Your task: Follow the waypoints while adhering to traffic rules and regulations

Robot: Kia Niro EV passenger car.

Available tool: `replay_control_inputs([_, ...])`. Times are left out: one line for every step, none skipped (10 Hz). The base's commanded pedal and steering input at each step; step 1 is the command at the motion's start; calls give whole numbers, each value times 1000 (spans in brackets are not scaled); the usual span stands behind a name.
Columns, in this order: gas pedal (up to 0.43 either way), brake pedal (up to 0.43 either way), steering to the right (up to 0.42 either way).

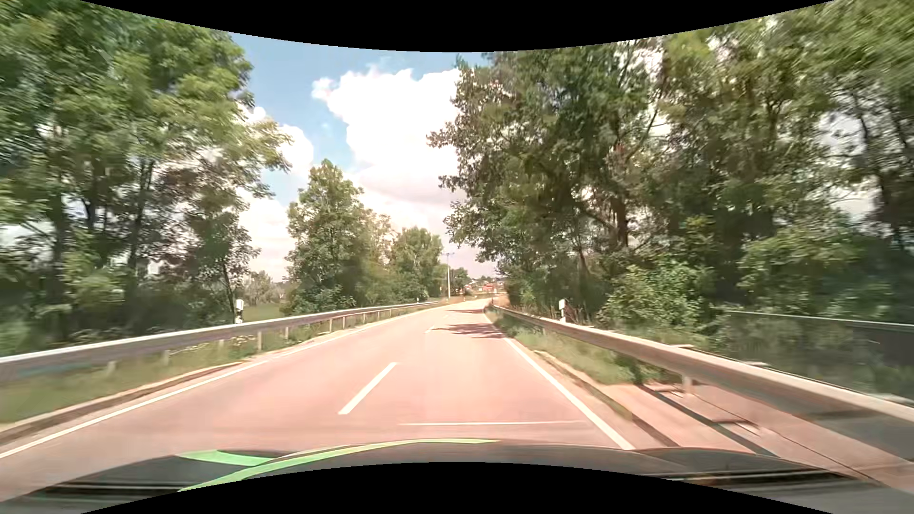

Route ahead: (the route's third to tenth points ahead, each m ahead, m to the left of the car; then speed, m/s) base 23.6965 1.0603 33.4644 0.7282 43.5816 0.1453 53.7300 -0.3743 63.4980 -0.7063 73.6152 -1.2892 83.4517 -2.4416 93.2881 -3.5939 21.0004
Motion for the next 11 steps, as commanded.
replay_control_inputs([110,0,7])
replay_control_inputs([110,0,7])
replay_control_inputs([110,0,7])
replay_control_inputs([110,0,7])
replay_control_inputs([110,0,7])
replay_control_inputs([110,0,7])
replay_control_inputs([110,0,7])
replay_control_inputs([110,0,7])
replay_control_inputs([110,0,7])
replay_control_inputs([110,0,6])
replay_control_inputs([110,0,7])
